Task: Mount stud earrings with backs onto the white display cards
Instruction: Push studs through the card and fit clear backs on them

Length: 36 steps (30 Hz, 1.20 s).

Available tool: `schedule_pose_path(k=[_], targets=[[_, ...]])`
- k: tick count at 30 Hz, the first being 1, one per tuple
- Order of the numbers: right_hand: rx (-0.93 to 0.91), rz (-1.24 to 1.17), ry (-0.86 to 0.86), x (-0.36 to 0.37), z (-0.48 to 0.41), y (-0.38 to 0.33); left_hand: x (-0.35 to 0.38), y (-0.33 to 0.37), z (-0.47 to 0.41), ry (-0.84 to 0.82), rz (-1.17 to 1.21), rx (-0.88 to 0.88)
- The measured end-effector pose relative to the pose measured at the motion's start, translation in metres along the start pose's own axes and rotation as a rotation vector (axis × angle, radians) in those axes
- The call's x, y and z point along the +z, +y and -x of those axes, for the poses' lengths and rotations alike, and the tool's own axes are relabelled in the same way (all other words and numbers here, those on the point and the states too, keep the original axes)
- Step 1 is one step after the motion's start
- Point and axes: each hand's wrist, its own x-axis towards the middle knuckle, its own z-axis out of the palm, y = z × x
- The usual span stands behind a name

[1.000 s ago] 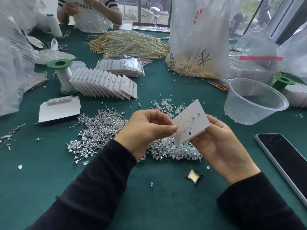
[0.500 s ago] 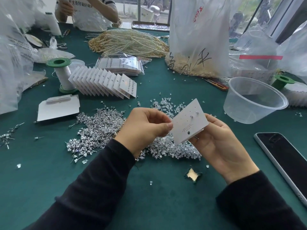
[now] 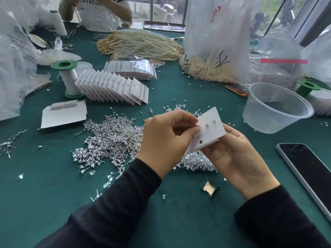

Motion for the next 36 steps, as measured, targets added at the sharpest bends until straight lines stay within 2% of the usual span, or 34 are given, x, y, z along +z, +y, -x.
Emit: schedule_pose_path(k=[8,16,20,23,25,28,30,32,36], targets=[[0.017,-0.017,0.008,0.001,0.000,0.001,0.002,-0.001,0.000,0.080,-0.021,0.062],[0.008,-0.008,0.003,0.002,0.001,0.003,0.000,0.000,0.002,0.100,-0.173,0.216],[-0.008,-0.050,0.032,0.002,0.001,0.002,0.002,0.000,0.004,0.006,-0.461,0.444],[-0.025,-0.057,0.078,0.000,0.000,0.002,0.003,-0.001,0.006,-0.106,-0.546,0.490],[-0.064,-0.055,0.068,0.000,0.000,0.002,0.004,-0.002,0.006,-0.098,-0.561,0.507],[-0.189,0.027,0.058,0.002,-0.001,0.006,0.004,-0.001,0.006,0.004,-0.391,0.372],[-0.351,0.313,0.119,0.004,0.000,0.009,0.005,0.000,0.005,0.023,-0.221,0.213],[-0.529,0.628,0.191,0.006,0.001,0.014,0.006,0.002,0.004,-0.025,-0.071,0.097],[-0.728,0.886,0.280,0.009,0.000,0.019,0.007,0.003,0.004,-0.063,0.064,-0.021]])
